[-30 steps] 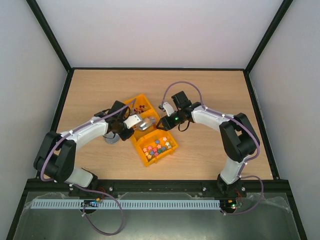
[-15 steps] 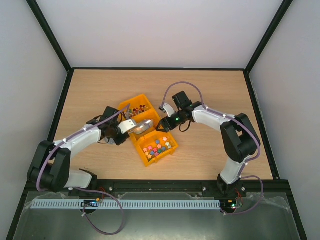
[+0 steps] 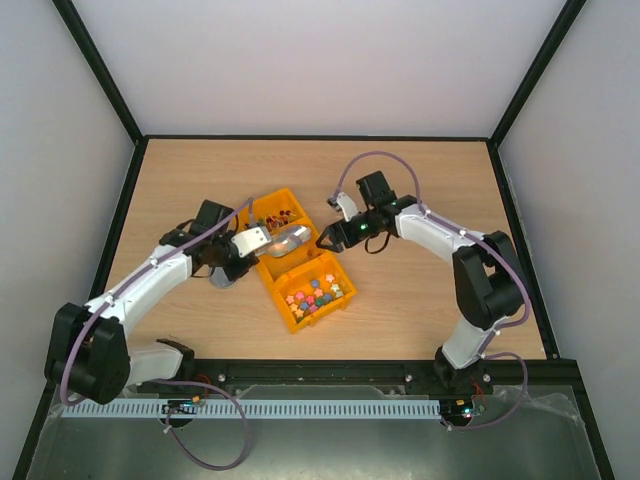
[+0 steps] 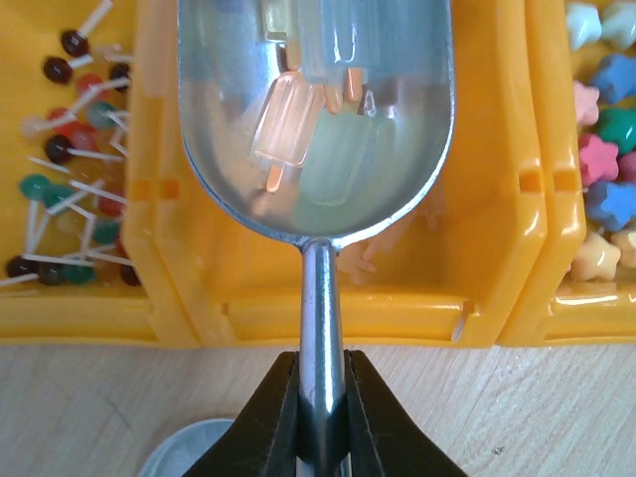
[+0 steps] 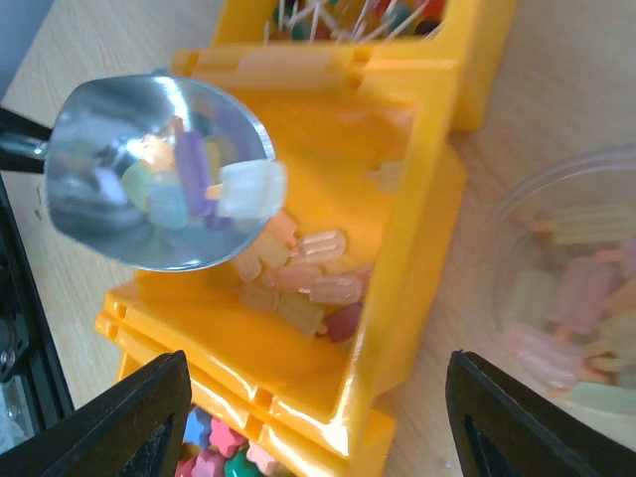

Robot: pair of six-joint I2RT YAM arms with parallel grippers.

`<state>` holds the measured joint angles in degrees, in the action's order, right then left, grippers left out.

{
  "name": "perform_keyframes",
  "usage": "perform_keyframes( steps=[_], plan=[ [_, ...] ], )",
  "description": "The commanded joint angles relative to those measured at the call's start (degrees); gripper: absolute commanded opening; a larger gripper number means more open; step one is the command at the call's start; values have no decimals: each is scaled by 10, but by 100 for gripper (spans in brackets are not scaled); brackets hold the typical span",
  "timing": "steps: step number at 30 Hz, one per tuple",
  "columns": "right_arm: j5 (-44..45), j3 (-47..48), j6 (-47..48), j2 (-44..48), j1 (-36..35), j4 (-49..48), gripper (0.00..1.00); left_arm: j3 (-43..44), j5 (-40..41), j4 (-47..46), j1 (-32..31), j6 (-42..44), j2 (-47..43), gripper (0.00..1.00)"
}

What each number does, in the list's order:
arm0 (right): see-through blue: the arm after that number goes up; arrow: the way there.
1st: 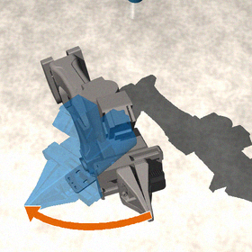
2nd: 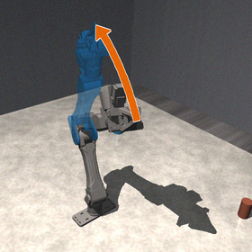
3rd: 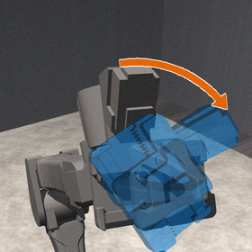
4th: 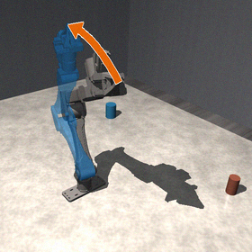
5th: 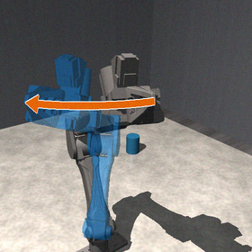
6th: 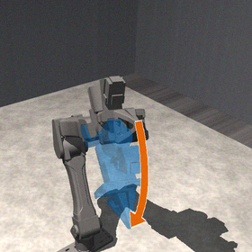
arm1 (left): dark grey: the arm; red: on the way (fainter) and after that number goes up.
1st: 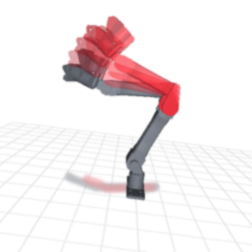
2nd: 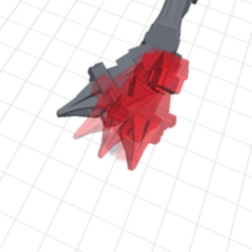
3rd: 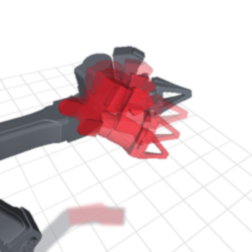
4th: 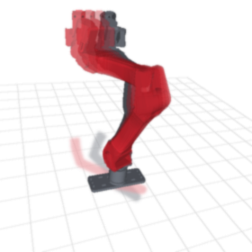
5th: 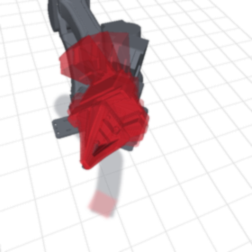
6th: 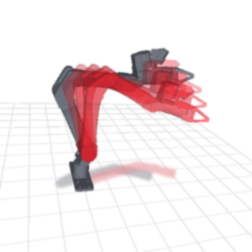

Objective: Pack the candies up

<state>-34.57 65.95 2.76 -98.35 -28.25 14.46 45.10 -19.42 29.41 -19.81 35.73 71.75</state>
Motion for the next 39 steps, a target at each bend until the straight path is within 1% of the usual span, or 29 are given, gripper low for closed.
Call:
perform_keyframes(
  steps=[1,8,17,23,28,39],
  plan=[
    [-17,35,-23,20,33,4,72,56,-14,45,1,9,-3,2],
    [-18,60,-42,26,80,-7,76,123,-11,92,-11,11,37,2],
    [0,58,-63,19,129,-12,87,219,29,154,-52,-2,97,2],
    [1,48,-76,12,146,-18,89,263,37,178,-68,-8,131,2],
    [3,46,-88,2,156,-22,89,298,60,206,-79,-1,174,2],
    [12,41,-85,-3,161,-17,90,366,84,255,-91,7,241,2]
  ],
)
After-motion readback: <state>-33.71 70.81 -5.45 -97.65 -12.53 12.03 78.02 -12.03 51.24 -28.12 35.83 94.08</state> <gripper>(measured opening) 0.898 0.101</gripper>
